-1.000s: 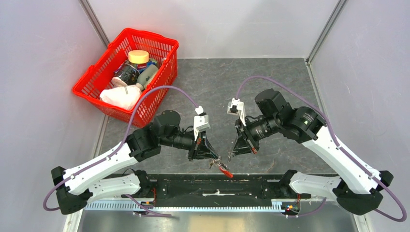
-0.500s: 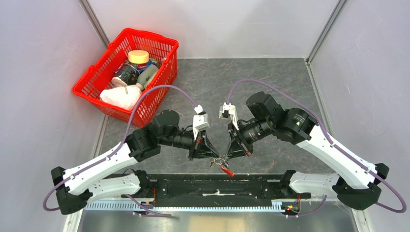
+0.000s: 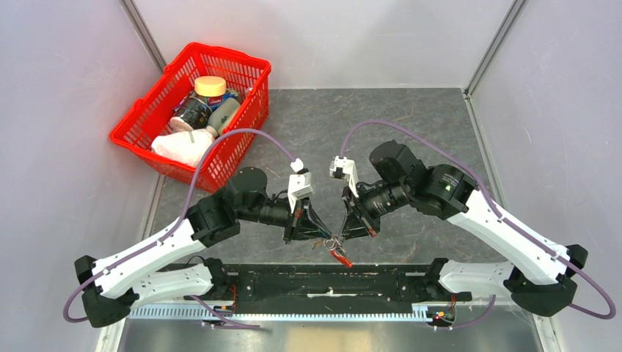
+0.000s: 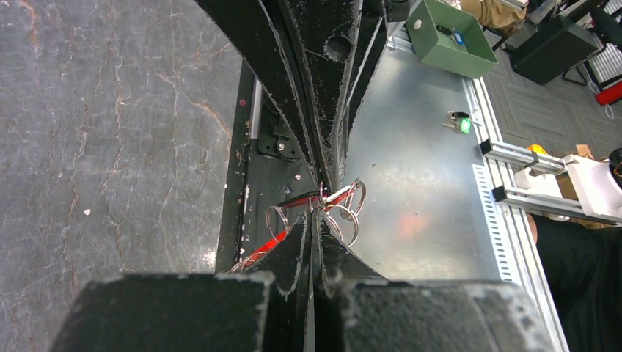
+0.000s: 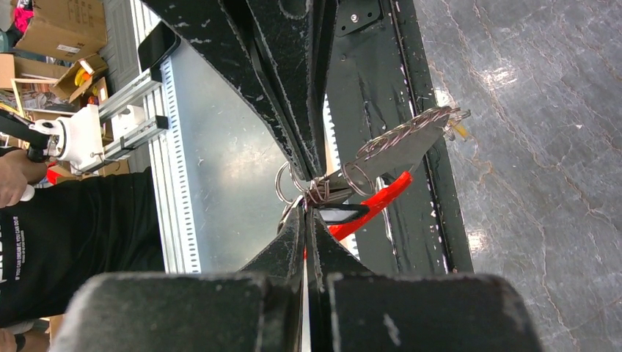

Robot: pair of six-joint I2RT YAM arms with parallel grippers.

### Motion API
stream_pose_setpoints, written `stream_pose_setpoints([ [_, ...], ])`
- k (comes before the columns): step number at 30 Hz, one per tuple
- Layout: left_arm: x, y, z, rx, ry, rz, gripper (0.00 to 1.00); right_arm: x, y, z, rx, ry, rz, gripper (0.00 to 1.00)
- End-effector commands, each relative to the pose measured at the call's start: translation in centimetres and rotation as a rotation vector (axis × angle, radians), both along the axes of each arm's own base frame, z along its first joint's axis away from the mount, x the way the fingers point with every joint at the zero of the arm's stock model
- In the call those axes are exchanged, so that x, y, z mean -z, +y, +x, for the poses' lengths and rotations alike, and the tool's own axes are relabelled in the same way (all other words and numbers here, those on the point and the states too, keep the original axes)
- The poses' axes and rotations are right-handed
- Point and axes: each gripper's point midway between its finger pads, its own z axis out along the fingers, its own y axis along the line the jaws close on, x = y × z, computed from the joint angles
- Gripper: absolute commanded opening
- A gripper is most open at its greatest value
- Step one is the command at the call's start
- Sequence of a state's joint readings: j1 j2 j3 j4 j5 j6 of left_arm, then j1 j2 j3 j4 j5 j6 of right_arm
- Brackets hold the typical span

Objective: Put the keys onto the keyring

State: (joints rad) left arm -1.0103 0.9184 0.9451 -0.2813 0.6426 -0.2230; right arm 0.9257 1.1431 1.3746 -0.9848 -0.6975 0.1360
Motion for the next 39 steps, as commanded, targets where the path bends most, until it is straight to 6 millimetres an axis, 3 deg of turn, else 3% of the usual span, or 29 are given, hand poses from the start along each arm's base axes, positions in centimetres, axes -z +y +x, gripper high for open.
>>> stream_pose_setpoints([
  [1,-2.4,0.2,-0.8,0.035,-0.036,-0.083,0.02,-1.9,-0.5,-0.2,0.014,-0.050,0.050,0.00],
  [16,-2.6,0.2,-0.9,0.039,-0.041,-0.088,0.02,-1.6,0.8,0.2,0.010,-0.029,0.048,0.00],
  [31,-2.6,0.4,-1.2,0.054,-0.040,-0.092,0.02,-2.8,1.5,1.2,0.068,-0.051,0.074,0.00],
  [39,-2.8,0.7,-1.4,0.054,-0.049,-0.102,0.02,-2.1,1.5,1.5,0.084,-0.041,0.053,0.00],
])
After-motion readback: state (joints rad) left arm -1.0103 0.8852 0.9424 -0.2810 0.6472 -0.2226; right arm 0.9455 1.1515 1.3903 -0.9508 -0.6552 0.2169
